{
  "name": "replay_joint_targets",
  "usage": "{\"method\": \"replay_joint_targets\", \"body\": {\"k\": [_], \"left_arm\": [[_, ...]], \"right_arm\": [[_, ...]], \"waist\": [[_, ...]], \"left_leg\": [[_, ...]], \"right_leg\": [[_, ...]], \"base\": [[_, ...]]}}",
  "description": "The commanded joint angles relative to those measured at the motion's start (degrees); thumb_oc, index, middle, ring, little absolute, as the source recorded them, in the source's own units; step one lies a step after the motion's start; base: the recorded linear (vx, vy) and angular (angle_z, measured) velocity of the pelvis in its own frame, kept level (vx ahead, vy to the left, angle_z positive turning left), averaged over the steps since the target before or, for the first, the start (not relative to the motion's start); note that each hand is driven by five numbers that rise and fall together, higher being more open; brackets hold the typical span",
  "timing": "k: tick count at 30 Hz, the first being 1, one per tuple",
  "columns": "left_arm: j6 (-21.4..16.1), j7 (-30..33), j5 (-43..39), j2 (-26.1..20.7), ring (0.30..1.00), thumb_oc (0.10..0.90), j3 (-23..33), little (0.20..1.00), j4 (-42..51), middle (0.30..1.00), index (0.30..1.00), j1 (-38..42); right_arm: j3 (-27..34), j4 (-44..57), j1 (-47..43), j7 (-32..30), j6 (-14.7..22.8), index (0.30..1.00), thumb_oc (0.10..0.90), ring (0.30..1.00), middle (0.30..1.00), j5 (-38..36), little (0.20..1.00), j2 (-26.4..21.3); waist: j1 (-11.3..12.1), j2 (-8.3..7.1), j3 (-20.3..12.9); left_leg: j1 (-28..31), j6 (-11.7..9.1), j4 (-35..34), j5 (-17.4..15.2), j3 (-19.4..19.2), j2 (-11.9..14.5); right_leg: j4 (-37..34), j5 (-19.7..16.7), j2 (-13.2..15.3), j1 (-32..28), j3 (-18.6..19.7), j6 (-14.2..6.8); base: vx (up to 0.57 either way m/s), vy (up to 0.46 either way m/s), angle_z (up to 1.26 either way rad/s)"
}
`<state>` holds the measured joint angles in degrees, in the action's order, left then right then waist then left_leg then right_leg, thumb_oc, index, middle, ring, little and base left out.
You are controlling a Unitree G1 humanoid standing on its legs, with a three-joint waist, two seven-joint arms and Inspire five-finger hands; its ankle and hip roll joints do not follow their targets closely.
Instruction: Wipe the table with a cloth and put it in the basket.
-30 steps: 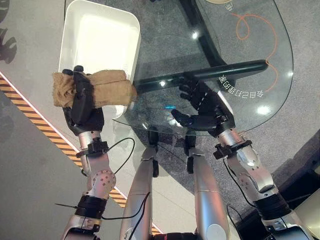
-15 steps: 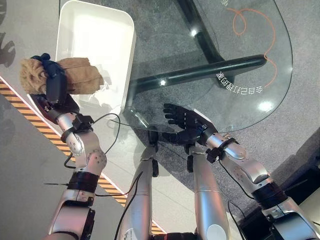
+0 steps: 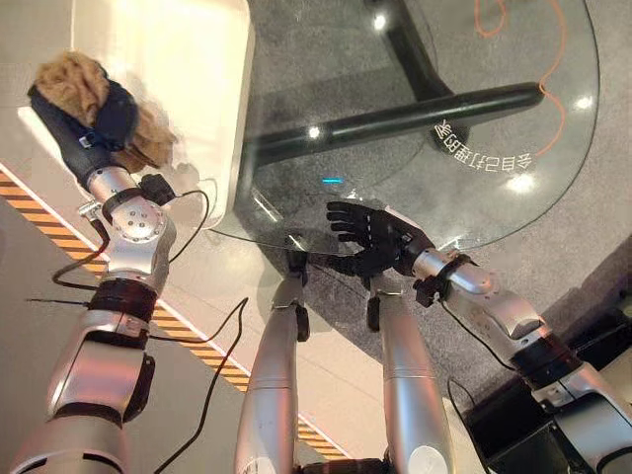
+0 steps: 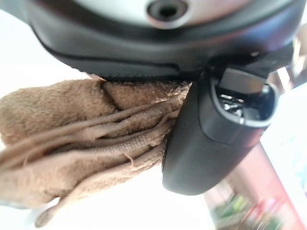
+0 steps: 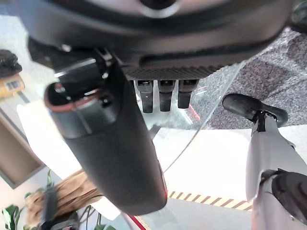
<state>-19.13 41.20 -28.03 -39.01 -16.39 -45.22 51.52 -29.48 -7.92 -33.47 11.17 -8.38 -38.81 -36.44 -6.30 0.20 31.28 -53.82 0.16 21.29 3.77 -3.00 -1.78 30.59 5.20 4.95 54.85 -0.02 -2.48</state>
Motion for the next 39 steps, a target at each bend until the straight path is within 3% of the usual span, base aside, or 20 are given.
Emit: {"method": "replay_joint_targets", "body": {"k": [1,7,10,15,16,17,18,27,39], "left_arm": [[0.18,-0.59,2.65,-6.88,0.300,0.100,2.49,0.200,-0.66,0.300,0.300,2.89],[7.40,-7.12,4.22,-6.08,0.300,0.100,-0.98,0.200,-4.57,0.300,0.300,6.22],[13.48,-10.97,3.04,-5.16,0.300,0.100,-3.45,0.200,-6.28,0.300,0.300,7.51],[19.53,-8.63,3.95,-4.36,0.300,0.100,-4.57,0.200,-8.80,0.300,0.300,8.45],[20.84,-8.26,2.48,-4.04,0.467,0.295,-4.37,0.395,-9.76,0.467,0.467,8.72],[21.08,-8.79,2.00,-3.95,0.542,0.383,-4.25,0.483,-10.19,0.542,0.542,8.76],[21.97,-10.16,1.43,-3.81,0.900,0.800,-4.08,0.900,-11.17,0.900,0.900,9.11],[17.01,-5.93,0.67,-4.26,0.900,0.800,-3.26,0.900,-11.60,0.900,0.900,8.87],[11.16,3.14,5.08,-6.74,0.900,0.800,2.09,0.900,-0.53,0.900,0.900,1.00]], "right_arm": [[-1.00,4.89,1.80,2.74,3.90,0.900,0.800,0.900,0.900,-4.38,0.900,-0.04],[-1.87,3.25,0.02,2.70,4.88,0.900,0.800,0.900,0.900,-5.62,0.900,0.30],[-2.15,2.30,-1.67,2.72,4.73,0.900,0.800,0.900,0.900,-6.82,0.900,0.23],[-1.99,1.51,-2.91,1.85,4.26,0.900,0.800,0.900,0.900,-7.11,0.900,1.09],[-2.18,1.49,-3.34,1.24,4.14,0.900,0.800,0.900,0.900,-7.45,0.900,1.22],[-2.17,1.56,-3.48,1.04,4.02,0.900,0.800,0.900,0.900,-7.53,0.900,1.28],[-2.39,1.16,-3.63,0.84,4.29,0.900,0.800,0.900,0.900,-7.51,0.900,1.44],[-2.01,2.44,-2.58,0.41,4.36,0.900,0.800,0.900,0.900,-7.66,0.900,2.09],[1.59,7.88,4.67,-0.66,4.32,0.900,0.800,0.900,0.900,-3.46,0.900,3.51]], "waist": [[0.67,-0.88,-1.49],[0.17,-1.65,-1.49],[0.04,-1.70,-1.49],[-0.01,-1.77,-1.49],[-0.07,-1.87,-1.49],[-0.11,-1.92,-1.49],[-0.16,-2.01,-1.49],[-0.14,-1.78,-1.49],[1.30,-0.80,-1.49]], "left_leg": [[1.00,2.19,2.68,-4.12,-3.88,-1.29],[0.68,2.04,2.54,-4.14,-3.84,-1.27],[0.62,1.94,2.27,-3.84,-3.65,-1.52],[0.52,1.72,2.14,-3.61,-3.42,-1.63],[0.59,1.69,2.08,-3.60,-3.36,-1.68],[0.64,1.68,2.04,-3.60,-3.31,-1.70],[0.69,1.58,2.06,-3.60,-3.29,-1.68],[3.79,1.49,0.55,-3.35,-3.11,-2.02],[10.93,1.32,-2.26,-2.91,-2.48,-2.78]], "right_leg": [[-7.22,-7.45,-4.83,-0.04,0.61,0.82],[-7.51,-8.03,-5.03,0.30,0.51,0.28],[-7.96,-8.55,-4.99,0.34,0.41,0.01],[-8.36,-8.80,-4.80,0.31,0.27,-0.12],[-8.37,-8.85,-4.80,0.34,0.25,-0.18],[-8.43,-8.86,-4.81,0.30,0.25,-0.19],[-8.50,-8.89,-4.75,0.22,0.17,-0.23],[-9.71,-8.85,-4.59,-2.46,0.08,-0.06],[-11.15,-7.56,-3.85,-9.54,-1.36,0.71]], "base": [[0.00,0.000,0.00],[0.00,-0.008,-0.02],[0.00,0.000,0.00],[0.00,-0.019,-0.01],[-0.01,-0.043,0.00],[-0.01,-0.046,0.00],[-0.01,-0.038,-0.01],[-0.03,-0.045,0.00],[-0.05,-0.066,0.01]]}}
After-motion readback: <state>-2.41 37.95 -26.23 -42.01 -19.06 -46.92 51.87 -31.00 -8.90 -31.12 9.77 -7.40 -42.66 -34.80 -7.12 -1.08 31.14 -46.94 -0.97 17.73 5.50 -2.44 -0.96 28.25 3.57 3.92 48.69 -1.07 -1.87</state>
